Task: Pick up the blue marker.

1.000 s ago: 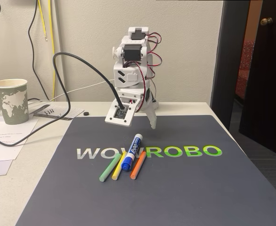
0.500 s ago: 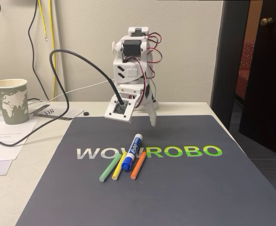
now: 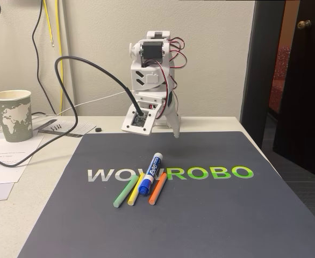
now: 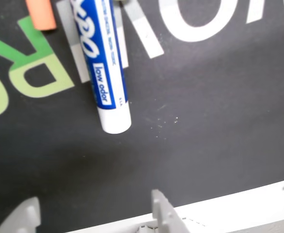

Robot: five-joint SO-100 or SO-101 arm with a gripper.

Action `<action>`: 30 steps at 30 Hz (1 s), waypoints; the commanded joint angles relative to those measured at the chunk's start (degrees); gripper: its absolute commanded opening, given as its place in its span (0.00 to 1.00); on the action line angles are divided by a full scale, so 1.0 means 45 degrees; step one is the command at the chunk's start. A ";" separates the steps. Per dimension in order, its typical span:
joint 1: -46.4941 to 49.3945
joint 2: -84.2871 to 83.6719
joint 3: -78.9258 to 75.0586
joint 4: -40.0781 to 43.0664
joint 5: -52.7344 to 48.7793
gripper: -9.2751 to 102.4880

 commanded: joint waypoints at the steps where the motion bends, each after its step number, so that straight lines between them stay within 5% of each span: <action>1: -0.0137 0.0020 -0.0371 0.0156 0.0039 0.35; 17: 0.0117 -0.0605 -0.0508 -0.0879 -0.0723 0.40; 30: 0.0117 -0.0098 -0.0469 -0.1777 -0.0801 0.34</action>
